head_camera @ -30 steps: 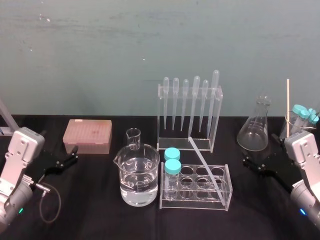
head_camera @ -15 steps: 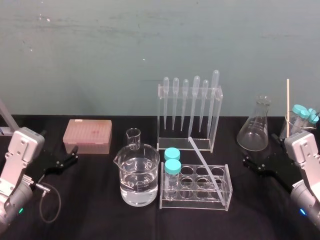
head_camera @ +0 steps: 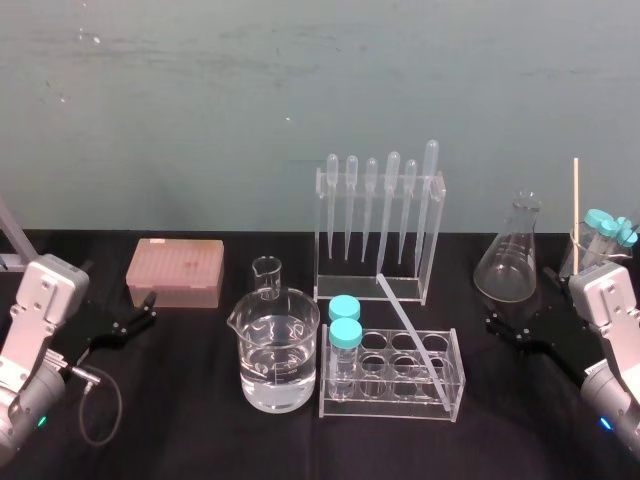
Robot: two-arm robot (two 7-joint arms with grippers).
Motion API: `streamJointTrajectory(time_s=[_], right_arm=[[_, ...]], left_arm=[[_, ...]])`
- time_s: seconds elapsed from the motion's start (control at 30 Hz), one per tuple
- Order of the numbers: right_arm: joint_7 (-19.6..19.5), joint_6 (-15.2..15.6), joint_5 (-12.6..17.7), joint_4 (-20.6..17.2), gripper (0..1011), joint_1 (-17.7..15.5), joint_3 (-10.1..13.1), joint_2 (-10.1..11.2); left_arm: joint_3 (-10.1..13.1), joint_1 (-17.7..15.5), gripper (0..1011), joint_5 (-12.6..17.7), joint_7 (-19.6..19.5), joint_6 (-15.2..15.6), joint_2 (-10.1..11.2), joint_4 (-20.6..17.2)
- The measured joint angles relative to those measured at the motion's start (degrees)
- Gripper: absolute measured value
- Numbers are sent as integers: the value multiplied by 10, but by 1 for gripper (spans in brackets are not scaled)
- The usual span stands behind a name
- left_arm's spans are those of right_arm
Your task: Pick up the stirring rod with one hand, then place it down.
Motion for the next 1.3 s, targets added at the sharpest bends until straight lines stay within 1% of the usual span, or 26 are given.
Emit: streamJointTrajectory(time_s=[0.13,0.2,0.33,0.43,0.53,0.57,0.67,0.7,0.73,0.77,0.87,0.9,0.93,0.97,1.0,1.1,1.13,1.2,1.23,1.27,1.3], right_arm=[[0,0,0,0,1000,0,0,0],[-3,-6,-6,0,1000,-2,3,0],[-18,-34,-22,-2,1000,-8,15,-4],[-22,-46,-26,-4,1000,-12,21,-7],[-23,-69,-33,-7,1000,-16,28,-9],[-22,-92,-37,-8,1000,-17,29,-9],[0,-138,-36,-9,1000,-16,30,-8],[20,-169,-33,-10,1000,-12,28,-7],[33,-186,-30,-10,1000,-9,26,-7],[59,-216,-25,-11,1000,-3,19,-6],[100,-253,-19,-12,1000,8,7,-6],[122,-270,-14,-13,1000,14,-1,-7],[136,-276,-10,-13,1000,18,-5,-8],[148,-281,-5,-13,1000,21,-10,-9],[174,-285,9,-11,1000,28,-18,-11],[207,-283,35,-5,1000,36,-28,-14],[231,-270,58,0,1000,42,-34,-17],[247,-255,78,4,1000,46,-37,-20],[263,-238,98,8,1000,49,-39,-23],[269,-227,107,10,1000,51,-39,-24],[280,-205,125,14,1000,53,-40,-27]], left_arm=[[0,0,1000,0,0,0,0,0],[0,0,1000,0,0,0,0,0],[0,0,1000,0,0,0,0,0],[0,0,1000,0,0,0,0,0],[0,0,1000,0,0,0,0,0],[0,0,1000,0,0,0,0,0],[0,0,1000,0,0,0,0,0],[0,0,1000,0,0,0,0,0],[0,0,1000,0,0,0,0,0],[0,0,1000,0,0,0,0,0],[0,0,1000,0,0,0,0,0],[0,0,1000,0,0,0,0,0],[0,0,1000,0,0,0,0,0],[0,0,1000,0,0,0,0,0],[0,0,1000,0,0,0,0,0],[0,0,1000,0,0,0,0,0],[0,0,1000,0,0,0,0,0],[0,0,1000,0,0,0,0,0],[0,0,1000,0,0,0,0,0],[0,0,1000,0,0,0,0,0],[0,0,1000,0,0,0,0,0]])
